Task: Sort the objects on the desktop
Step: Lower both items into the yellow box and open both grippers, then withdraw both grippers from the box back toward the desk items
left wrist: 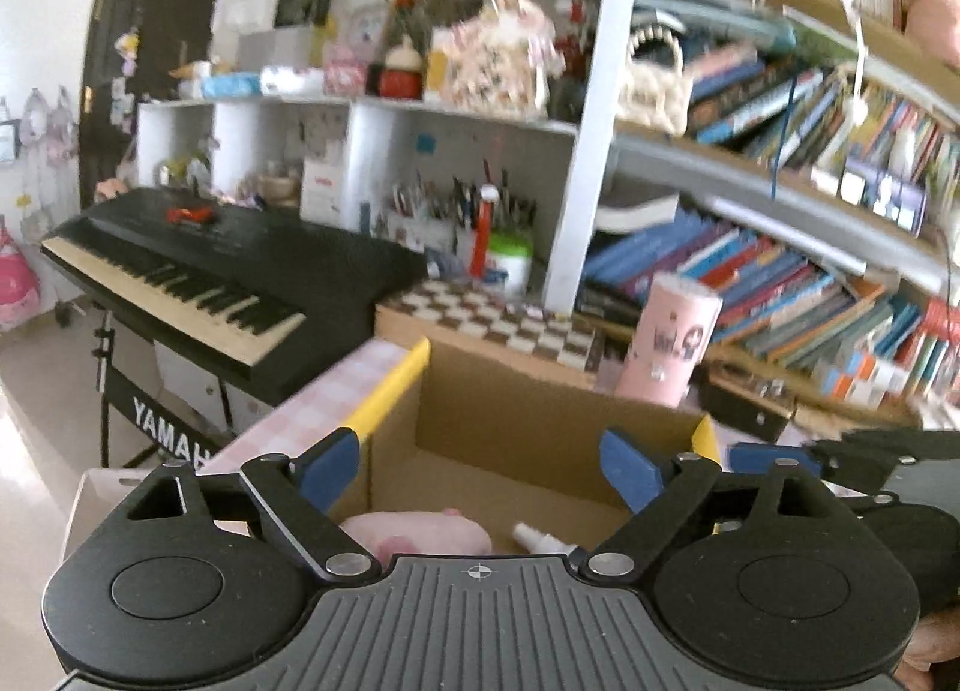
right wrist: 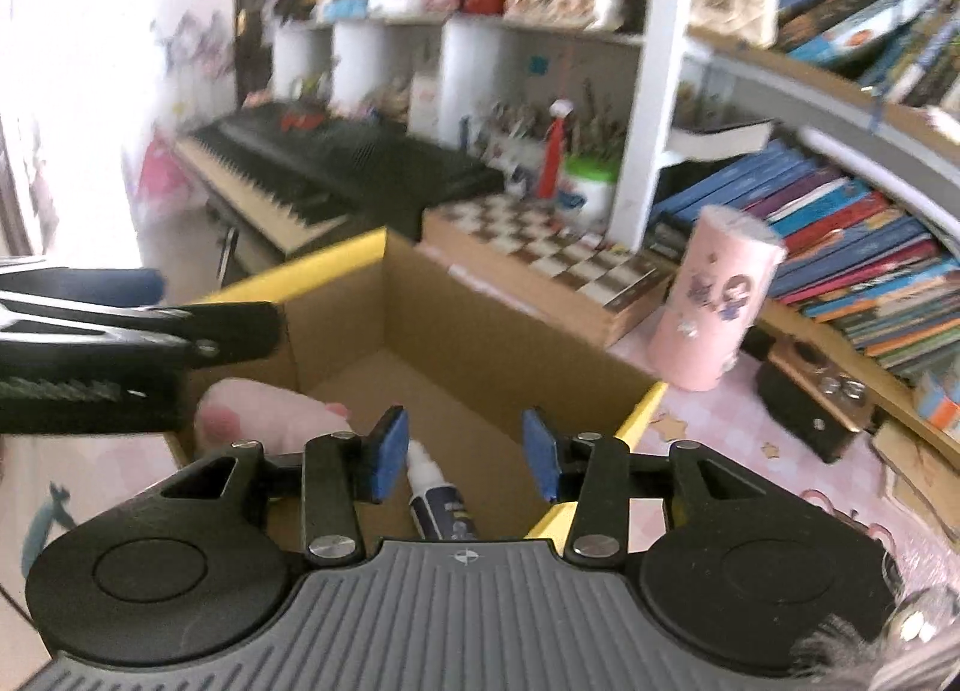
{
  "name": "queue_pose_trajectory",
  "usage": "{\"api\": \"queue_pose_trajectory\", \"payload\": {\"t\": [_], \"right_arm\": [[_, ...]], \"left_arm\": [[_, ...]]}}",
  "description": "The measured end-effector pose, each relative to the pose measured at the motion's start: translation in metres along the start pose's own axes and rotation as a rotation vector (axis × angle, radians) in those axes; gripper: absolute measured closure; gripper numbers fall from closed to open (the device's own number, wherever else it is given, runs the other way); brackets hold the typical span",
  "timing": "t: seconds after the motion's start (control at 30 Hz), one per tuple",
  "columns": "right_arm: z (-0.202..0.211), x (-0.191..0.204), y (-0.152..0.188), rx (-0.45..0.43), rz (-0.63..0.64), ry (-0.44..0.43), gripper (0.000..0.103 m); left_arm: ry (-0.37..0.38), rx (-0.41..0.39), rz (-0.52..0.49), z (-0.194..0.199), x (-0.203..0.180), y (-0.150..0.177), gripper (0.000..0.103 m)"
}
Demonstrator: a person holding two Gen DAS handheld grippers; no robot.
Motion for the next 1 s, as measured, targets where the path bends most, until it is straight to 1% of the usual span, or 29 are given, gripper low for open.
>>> {"api": "queue_pose_trajectory", "payload": {"t": [0.17,0.27,0.33,0.4,0.5,0.7,0.77,0.83,0.9,1.0], "right_arm": [[0.035,-0.001,0.003,-0.076,-0.06,0.071,0.057],[0.053,0.0,0.012,-0.096,-0.097,0.11,0.056],[0.063,0.002,0.021,-0.103,-0.12,0.139,0.054],[0.07,0.006,0.032,-0.092,-0.133,0.159,0.052],[0.078,0.017,0.049,-0.069,-0.146,0.18,0.052],[0.097,0.047,0.076,-0.038,-0.143,0.198,0.05],[0.104,0.058,0.084,-0.029,-0.138,0.201,0.05],[0.11,0.067,0.091,-0.02,-0.132,0.205,0.049],[0.116,0.077,0.099,-0.004,-0.125,0.207,0.049],[0.122,0.093,0.115,0.029,-0.119,0.196,0.048]], "left_arm": [[-0.019,-0.032,0.021,0.028,0.013,0.001,0.012],[-0.056,-0.059,-0.025,0.042,0.014,0.006,0.011],[-0.077,-0.076,-0.066,0.05,0.012,0.013,0.009],[-0.071,-0.07,-0.083,0.057,0.011,0.022,0.008],[-0.047,-0.042,-0.078,0.066,0.012,0.034,0.008],[-0.021,-0.022,-0.085,0.089,0.016,0.057,0.008],[-0.022,-0.026,-0.099,0.099,0.018,0.065,0.008],[-0.039,-0.03,-0.128,0.108,0.02,0.074,0.008],[-0.043,-0.014,-0.143,0.117,0.022,0.084,0.008],[-0.03,0.021,-0.146,0.13,0.025,0.1,0.008]]}}
Point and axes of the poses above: each gripper's, at about its wrist camera, not at the fingertips, and z roughly against the way its jaws point, x to its left, y to its underside, the point moved 8 cm from there along -z, roughly the way its jaws point, and after that the axes turned 6 degrees about -y, right-handed, at the moved point
